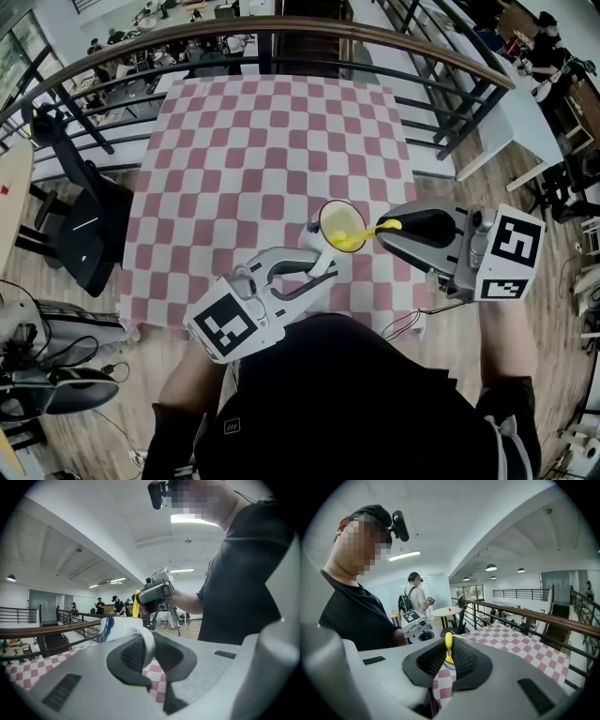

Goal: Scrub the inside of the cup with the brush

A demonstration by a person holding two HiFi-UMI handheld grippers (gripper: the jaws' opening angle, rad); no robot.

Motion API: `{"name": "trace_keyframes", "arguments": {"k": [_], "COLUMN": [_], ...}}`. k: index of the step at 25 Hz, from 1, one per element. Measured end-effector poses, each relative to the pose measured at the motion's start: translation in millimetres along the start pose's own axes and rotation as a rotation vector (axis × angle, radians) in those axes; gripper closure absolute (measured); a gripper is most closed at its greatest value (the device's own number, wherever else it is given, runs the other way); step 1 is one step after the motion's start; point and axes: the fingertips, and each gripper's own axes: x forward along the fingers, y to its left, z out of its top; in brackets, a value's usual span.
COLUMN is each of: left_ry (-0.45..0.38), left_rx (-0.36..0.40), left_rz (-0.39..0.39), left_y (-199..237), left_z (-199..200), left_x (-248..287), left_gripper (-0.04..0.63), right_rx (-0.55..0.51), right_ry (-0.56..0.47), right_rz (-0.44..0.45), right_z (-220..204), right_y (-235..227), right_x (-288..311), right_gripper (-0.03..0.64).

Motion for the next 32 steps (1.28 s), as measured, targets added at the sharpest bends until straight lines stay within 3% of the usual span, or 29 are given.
{"name": "trace_keyframes", "arguments": {"k": [4,10,21,26,32], "left_ry": [-0.005,0.013,0.016,0.027,0.015], "left_rx": [0.010,0.018,0.009,-0.008,-0.014], "left_rz": [-0.024,-0.020,-0.034,-0.017,0.024], "left_y": [-9,-10,-15,-12,-2], "left_z": [2,2,3,0,0], "left_x": [4,7,11,9,0], "left_gripper": [0.557,0.557,0.557,0.557,0.557], "right_rx": [0.040,0.022,-0.106,-0.150,-0.105], "right_ry": [0.002,-0.073,-0.155,-0.059,0.049], "right_rz": [0.063,0.074,-0.090,-0.111,-0.080], "right_z": [-7,4,17,7,-10], "right_y": [8,11,-10,-9,-9], "right_x": [15,24,24,27,24], "right_gripper": [0.574,0.574,0.574,0.574,0.574]}}
